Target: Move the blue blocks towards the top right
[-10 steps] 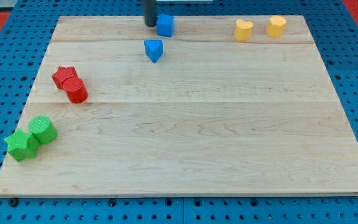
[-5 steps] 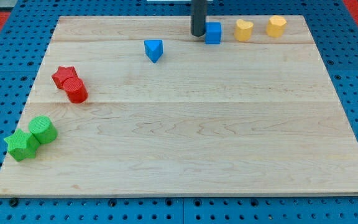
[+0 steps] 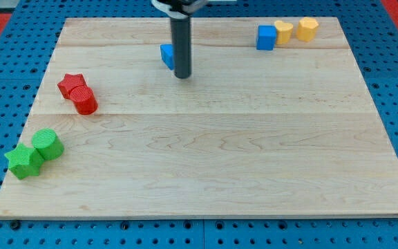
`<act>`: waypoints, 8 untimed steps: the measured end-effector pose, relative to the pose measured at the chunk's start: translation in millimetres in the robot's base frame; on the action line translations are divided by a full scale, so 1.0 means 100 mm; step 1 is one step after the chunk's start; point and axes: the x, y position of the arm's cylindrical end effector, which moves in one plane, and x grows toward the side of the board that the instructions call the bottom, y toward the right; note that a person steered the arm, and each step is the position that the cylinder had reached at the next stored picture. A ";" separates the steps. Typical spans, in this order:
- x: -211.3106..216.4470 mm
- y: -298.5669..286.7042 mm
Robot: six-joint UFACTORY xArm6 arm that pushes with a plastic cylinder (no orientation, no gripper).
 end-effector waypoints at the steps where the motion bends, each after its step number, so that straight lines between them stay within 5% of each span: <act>1: -0.30 -0.27; 2: -0.36 -0.33; 3: -0.40 -1.04; 6: -0.78 1.25; 7: -0.24 0.65; 8: 0.76 0.10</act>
